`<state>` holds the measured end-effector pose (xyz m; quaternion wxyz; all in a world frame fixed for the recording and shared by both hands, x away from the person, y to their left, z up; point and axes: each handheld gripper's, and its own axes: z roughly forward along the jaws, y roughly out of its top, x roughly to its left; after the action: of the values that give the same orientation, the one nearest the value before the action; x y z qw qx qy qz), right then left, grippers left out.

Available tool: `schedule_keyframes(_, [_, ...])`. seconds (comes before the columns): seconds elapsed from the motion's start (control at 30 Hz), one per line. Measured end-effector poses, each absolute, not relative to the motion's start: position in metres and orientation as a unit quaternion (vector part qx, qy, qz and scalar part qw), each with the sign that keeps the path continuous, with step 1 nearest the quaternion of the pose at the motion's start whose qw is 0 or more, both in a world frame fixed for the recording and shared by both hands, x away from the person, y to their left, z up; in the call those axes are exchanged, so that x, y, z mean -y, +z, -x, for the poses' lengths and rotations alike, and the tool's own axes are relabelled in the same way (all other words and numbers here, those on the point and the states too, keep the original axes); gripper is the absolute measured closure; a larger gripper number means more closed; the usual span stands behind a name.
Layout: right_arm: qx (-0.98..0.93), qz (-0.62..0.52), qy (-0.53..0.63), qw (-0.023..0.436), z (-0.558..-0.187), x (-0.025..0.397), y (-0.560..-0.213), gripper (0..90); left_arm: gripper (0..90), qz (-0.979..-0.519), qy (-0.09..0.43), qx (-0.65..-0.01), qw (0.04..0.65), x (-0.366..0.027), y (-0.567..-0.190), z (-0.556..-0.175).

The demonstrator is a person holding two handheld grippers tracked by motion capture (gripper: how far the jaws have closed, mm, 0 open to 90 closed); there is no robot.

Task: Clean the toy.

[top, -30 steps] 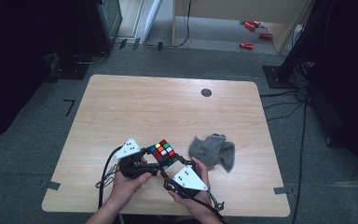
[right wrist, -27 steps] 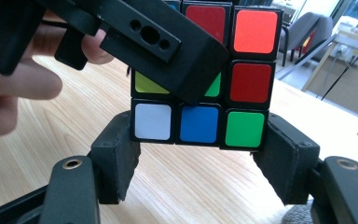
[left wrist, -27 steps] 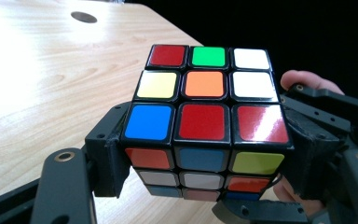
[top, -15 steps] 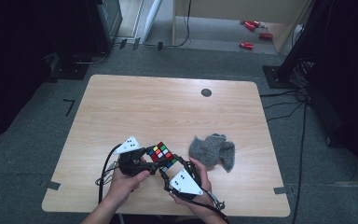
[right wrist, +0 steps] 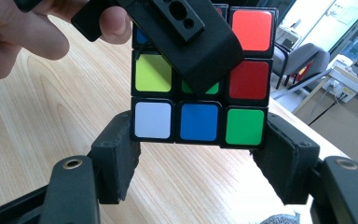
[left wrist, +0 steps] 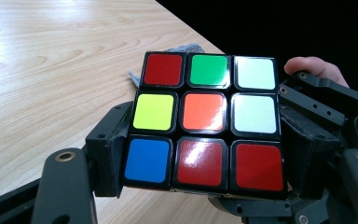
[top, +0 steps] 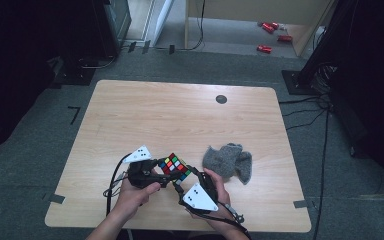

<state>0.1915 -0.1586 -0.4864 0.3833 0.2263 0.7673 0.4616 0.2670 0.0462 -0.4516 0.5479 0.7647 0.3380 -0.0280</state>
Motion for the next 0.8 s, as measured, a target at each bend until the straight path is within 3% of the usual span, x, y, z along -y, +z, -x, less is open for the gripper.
schedule_keyframes(0.2, [-0.771,-0.221,0.46,0.382,-0.191,0.158,-0.488,34.4,28.7,-0.77,-0.032,-0.337,0.54,-0.046,-0.453,-0.268])
schedule_keyframes(0.4, [-0.769,-0.227,0.464,0.376,-0.193,0.161,-0.487,34.1,34.2,-0.769,-0.005,-0.318,0.554,-0.049,-0.448,-0.264])
schedule_keyframes(0.6, [-0.764,-0.255,0.478,0.35,-0.198,0.167,-0.483,25.5,34.4,-0.749,0.009,-0.334,0.572,-0.06,-0.445,-0.267])
schedule_keyframes(0.8, [-0.744,-0.293,0.491,0.344,-0.207,0.193,-0.471,26.3,34.4,-0.727,0.027,-0.351,0.589,-0.077,-0.442,-0.272])
